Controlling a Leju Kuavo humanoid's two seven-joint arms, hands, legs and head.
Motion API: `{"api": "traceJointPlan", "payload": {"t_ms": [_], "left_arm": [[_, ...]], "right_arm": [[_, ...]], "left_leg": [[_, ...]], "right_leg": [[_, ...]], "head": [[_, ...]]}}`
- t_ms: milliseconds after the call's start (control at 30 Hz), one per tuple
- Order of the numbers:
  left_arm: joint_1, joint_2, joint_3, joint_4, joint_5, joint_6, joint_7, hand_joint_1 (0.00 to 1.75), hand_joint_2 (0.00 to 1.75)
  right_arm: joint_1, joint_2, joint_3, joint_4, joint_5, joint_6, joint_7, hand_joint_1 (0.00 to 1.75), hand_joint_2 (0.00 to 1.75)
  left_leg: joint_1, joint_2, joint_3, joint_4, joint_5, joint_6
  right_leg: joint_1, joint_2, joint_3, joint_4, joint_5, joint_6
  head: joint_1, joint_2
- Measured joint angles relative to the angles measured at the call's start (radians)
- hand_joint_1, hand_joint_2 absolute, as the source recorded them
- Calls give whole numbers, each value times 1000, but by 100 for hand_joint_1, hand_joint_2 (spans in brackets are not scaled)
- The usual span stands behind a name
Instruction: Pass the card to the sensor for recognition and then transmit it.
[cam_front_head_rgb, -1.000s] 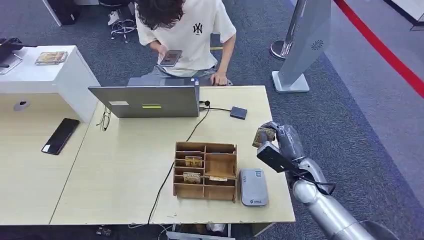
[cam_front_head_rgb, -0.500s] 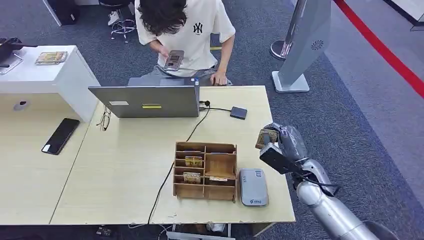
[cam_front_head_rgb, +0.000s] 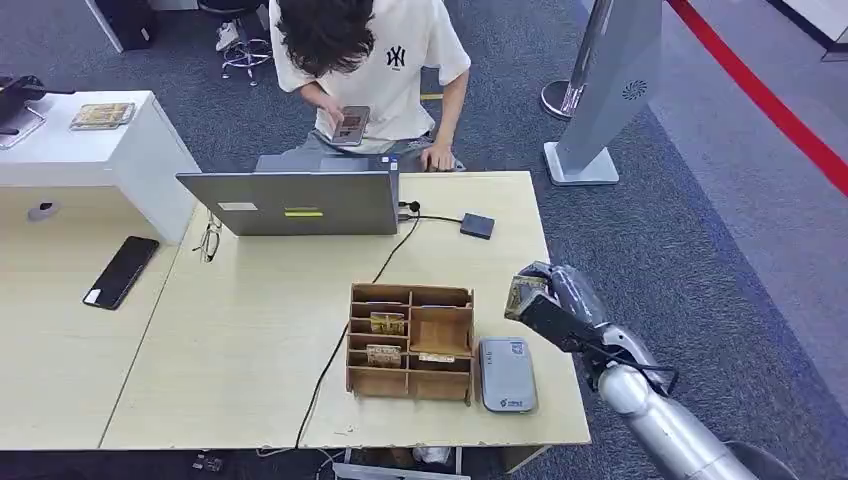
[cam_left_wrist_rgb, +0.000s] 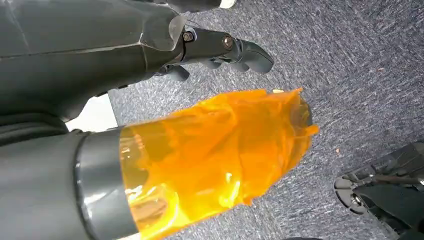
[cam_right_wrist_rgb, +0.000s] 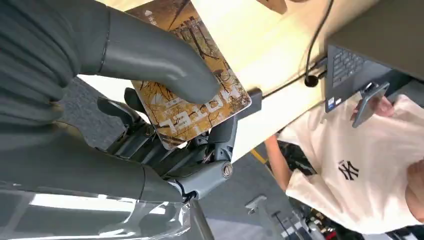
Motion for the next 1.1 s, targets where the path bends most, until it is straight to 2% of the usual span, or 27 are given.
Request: {"api": "traceJointPlan", "payload": {"t_ms": [633, 1100], "left_arm": [[6, 0, 21, 0, 12, 1, -9, 0, 0], [8, 0, 28, 0, 14, 1, -9, 0, 0]], "right_arm": [[24, -93, 2, -5, -75, 117, 55, 175, 175], [50, -92, 34, -9, -111, 154, 65, 175, 175]], "left_leg": [[0, 0, 0, 0, -1, 0], [0, 0, 0, 0, -1, 0]], "right_leg": [[0, 0, 0, 0, 0, 0], [0, 0, 0, 0, 0, 0]], "head": [[0, 0], [0, 0]]}}
